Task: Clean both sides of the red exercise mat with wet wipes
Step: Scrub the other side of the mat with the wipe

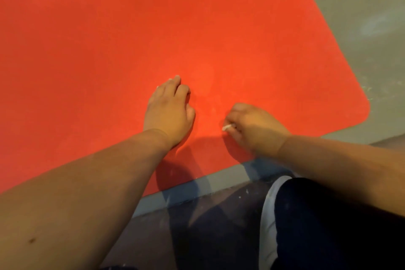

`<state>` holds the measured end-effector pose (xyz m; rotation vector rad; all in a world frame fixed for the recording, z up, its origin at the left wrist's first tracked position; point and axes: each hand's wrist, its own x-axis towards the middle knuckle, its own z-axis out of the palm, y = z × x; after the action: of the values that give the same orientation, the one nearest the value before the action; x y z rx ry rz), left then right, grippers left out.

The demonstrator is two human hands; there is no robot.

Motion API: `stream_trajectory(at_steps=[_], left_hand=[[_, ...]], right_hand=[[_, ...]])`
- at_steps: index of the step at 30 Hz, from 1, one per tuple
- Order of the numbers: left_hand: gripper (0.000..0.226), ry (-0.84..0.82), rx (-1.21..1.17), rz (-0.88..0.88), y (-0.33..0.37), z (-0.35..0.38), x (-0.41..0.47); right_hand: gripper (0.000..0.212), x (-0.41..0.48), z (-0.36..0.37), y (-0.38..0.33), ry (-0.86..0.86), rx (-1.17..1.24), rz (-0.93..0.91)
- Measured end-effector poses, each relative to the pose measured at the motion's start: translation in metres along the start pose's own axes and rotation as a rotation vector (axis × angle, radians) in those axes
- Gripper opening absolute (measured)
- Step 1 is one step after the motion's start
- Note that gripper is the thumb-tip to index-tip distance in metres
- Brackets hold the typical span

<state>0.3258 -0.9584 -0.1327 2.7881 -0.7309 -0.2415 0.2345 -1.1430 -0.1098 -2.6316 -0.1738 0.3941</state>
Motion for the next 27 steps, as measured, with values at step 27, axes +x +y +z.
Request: stream_trajectory(at_steps=[27], left_hand=[[0.061, -0.013, 0.09, -0.007, -0.035, -0.01, 0.111]], right_hand=[[0.013, 0.019, -0.001, 0.016, 0.108, 0.155, -0.188]])
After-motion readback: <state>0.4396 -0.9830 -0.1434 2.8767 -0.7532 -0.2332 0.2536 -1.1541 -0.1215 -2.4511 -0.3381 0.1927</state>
